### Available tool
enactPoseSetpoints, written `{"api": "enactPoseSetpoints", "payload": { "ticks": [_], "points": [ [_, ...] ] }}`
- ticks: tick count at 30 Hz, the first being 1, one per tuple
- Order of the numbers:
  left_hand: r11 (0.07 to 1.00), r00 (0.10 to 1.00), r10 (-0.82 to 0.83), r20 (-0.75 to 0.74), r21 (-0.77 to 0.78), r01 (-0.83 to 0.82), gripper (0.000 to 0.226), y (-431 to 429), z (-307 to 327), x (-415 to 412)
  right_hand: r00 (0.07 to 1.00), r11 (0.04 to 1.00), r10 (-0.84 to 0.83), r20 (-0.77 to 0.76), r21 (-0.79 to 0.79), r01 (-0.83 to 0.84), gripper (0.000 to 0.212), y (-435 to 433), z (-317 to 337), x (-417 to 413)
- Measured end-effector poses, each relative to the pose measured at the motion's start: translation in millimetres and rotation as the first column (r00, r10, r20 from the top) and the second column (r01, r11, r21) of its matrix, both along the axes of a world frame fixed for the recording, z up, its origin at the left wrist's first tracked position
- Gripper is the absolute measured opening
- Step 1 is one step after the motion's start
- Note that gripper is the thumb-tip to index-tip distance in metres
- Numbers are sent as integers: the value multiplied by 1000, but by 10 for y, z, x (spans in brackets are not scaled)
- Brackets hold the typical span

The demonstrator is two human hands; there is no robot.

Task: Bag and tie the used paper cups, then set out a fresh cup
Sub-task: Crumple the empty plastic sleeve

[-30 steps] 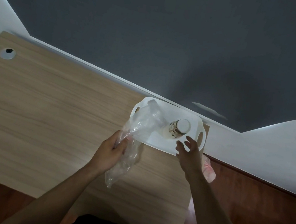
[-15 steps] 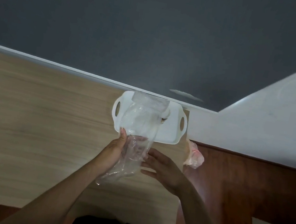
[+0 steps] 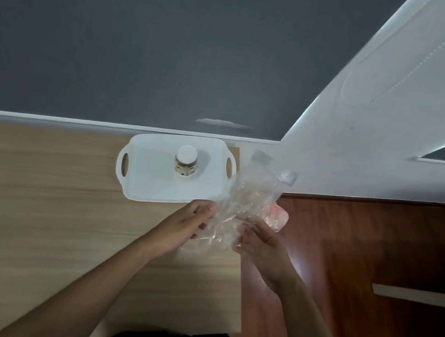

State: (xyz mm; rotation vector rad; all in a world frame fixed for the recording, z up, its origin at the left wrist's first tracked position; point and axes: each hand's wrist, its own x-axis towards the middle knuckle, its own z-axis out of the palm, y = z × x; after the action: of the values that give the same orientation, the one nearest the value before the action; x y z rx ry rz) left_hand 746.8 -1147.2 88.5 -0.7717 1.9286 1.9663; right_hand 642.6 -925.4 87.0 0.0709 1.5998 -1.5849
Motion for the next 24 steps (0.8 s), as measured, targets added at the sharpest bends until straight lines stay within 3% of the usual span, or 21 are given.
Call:
{"api": "enactPoseSetpoints", "payload": {
  "ticks": [4,10,14,18,21,24],
  "points": [
    [998,998,-56,-1,-4,56,63,366,-71,-174,998,998,-11,-54,63,14,24,280,-59,-295],
    [992,998,54,15,-118,-52,15,848,-396,-544,996,996,-83,-36,25,84,19,672,-173,-722],
    [975,978,205,32,-99,-201,3,1059,-511,-790,984,987,-115,-134,96,128,32,900,-211,-1000],
    [957,959,281,36,-81,-277,5,1286,-561,-1037,972,983,-115,-205,116,141,39,1096,-318,-1237],
    [950,950,310,30,-59,-308,8,1428,-609,-1166,981,981,-183,-62,52,186,23,1144,-358,-1355],
    [949,948,312,57,-69,-308,9,1520,-713,-1316,988,989,-131,81,84,124,28,1212,-455,-1426]
  ]
}}
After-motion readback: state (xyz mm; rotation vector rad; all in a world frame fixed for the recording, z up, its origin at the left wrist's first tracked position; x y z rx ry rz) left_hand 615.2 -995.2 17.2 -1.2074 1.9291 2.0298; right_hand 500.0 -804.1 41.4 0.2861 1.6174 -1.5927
